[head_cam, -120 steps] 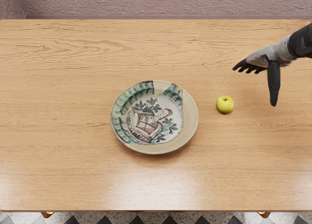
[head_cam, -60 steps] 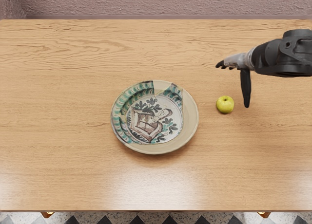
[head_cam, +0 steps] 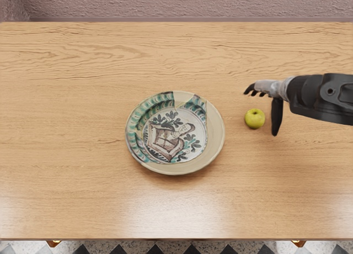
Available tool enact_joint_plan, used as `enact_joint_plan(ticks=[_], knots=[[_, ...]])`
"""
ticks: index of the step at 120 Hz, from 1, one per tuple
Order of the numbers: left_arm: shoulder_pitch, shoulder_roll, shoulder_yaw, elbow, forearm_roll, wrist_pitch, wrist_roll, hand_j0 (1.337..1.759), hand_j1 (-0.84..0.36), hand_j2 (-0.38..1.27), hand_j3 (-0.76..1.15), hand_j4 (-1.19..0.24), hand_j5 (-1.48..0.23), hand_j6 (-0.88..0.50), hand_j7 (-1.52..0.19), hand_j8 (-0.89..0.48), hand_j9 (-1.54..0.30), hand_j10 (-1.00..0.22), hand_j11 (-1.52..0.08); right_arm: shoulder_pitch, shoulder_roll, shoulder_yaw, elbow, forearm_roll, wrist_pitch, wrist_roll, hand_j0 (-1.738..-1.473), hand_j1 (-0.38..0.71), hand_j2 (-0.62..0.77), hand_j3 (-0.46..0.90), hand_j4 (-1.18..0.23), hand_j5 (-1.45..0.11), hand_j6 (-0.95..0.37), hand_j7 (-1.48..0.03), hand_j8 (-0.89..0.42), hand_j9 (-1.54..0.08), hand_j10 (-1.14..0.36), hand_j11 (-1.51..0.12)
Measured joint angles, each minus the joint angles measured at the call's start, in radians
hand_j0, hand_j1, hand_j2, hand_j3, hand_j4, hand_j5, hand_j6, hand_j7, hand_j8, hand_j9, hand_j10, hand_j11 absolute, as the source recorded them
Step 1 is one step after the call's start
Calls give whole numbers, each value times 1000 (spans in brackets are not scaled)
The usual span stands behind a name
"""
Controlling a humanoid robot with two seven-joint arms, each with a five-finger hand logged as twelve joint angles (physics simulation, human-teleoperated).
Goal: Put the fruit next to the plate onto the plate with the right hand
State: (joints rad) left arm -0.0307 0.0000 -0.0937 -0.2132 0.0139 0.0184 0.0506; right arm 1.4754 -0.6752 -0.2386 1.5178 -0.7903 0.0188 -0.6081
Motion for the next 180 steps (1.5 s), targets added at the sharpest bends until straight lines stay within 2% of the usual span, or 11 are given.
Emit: enact_joint_plan(ticks=[41,76,117,153,180], knots=[[0,0,0,0,0,0,0,1658,349,0,0,0,0,0,0,0,0,0,0,-89,46,0,-13,-100,-142,-3,-1658,-127,-35,0,-189,-242,-191,-242,-190,-242,-189,-242],[0,0,0,0,0,0,0,1658,349,0,0,0,0,0,0,0,0,0,0,-133,61,-1,-29,-155,-217,-3,-1658,-15,-54,0,-283,-364,-284,-364,-283,-364,-282,-364],[0,0,0,0,0,0,0,1658,349,0,0,0,0,0,0,0,0,0,0,-208,96,-15,-42,-213,-335,-3,-1658,12,-58,0,-305,-394,-307,-393,-306,-394,-305,-393],[0,0,0,0,0,0,0,1658,349,0,0,0,0,0,0,0,0,0,0,-221,106,-15,-56,-218,-363,-3,-1658,74,-68,0,-356,-460,-357,-460,-357,-460,-356,-460],[0,0,0,0,0,0,0,1658,349,0,0,0,0,0,0,0,0,0,0,-224,148,-20,-95,-217,-367,-3,-1658,87,-70,0,-367,-475,-368,-474,-368,-475,-367,-475]])
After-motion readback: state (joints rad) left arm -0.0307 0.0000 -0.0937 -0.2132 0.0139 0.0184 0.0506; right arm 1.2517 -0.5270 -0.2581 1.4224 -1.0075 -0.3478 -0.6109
